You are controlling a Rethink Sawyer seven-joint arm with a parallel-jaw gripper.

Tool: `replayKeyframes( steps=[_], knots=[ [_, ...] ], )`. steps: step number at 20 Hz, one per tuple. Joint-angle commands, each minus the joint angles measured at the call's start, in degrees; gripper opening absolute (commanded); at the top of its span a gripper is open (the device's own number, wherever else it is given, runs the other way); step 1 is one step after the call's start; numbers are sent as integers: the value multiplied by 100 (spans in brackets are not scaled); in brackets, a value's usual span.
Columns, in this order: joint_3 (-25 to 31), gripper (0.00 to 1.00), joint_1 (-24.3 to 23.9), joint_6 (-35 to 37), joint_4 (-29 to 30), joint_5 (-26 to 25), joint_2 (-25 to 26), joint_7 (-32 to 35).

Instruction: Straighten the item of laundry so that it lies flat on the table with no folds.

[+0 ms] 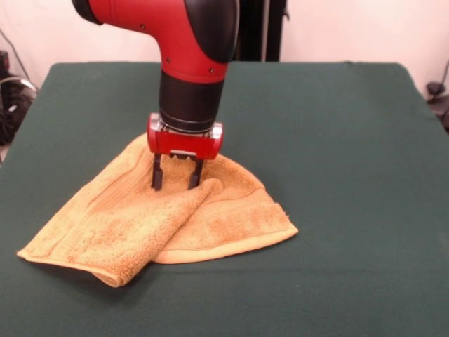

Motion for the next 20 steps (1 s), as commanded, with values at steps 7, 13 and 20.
replayKeyframes(
  steps=[7,13,20],
  knots=[
    [504,100,245,-183,1413,45,750,1193],
    [412,100,337,-460,1616,5,811,1248],
    [354,100,354,-618,1771,-13,812,1167]
  ],
)
